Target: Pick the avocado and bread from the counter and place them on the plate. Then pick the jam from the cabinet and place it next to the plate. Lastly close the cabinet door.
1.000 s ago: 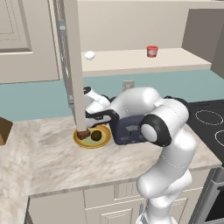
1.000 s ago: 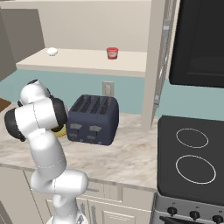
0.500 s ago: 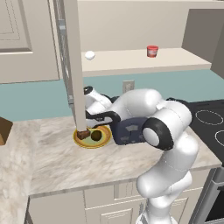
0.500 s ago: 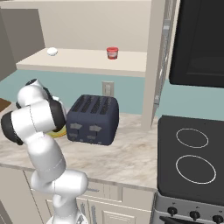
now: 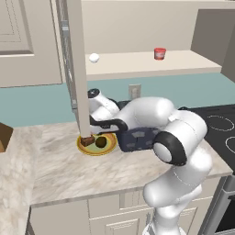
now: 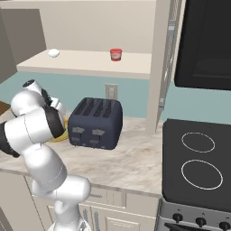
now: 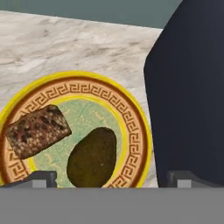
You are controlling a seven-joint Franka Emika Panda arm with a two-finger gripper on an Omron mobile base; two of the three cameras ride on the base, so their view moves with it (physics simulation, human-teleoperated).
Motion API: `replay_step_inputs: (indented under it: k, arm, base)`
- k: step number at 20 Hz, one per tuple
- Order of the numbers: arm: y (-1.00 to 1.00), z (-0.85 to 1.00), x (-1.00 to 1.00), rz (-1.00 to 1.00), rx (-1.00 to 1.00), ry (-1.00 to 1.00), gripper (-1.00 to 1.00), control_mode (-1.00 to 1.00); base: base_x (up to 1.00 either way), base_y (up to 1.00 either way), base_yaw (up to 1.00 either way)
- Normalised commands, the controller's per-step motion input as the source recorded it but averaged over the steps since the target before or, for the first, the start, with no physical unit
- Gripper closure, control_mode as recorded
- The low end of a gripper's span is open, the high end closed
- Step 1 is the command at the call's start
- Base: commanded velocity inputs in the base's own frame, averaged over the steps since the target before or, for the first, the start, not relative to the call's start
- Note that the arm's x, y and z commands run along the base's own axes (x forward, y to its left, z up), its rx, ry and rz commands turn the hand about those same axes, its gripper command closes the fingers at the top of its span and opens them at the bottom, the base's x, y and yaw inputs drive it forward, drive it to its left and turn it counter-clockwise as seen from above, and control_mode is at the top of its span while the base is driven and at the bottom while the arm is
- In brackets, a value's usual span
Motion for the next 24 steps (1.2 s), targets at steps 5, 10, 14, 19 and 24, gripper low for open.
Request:
replay_step_inputs:
  k: [5, 10, 14, 19, 24]
  arm:
    - [-0.22, 0.42, -0.47, 0.00, 0.11, -0.01, -1.00, -1.00]
    - [-0.20, 0.49, -0.44, 0.02, 0.11, -0.05, -1.00, -1.00]
    - [-0.14, 0.61, -0.64, 0.04, 0.06, -0.11, -1.00, -1.00]
    - [-0.20, 0.60, -0.70, 0.03, 0.01, -0.09, -1.00, -1.00]
    - [-0.29, 0.65, -0.66, 0.00, 0.00, -0.09, -1.00, -1.00]
  base:
    - [0.00, 0.00, 0.00]
    - [0.00, 0.00, 0.00]
    - [0.00, 0.00, 0.00]
    - [0.00, 0.00, 0.00]
    - [0.00, 0.00, 0.00]
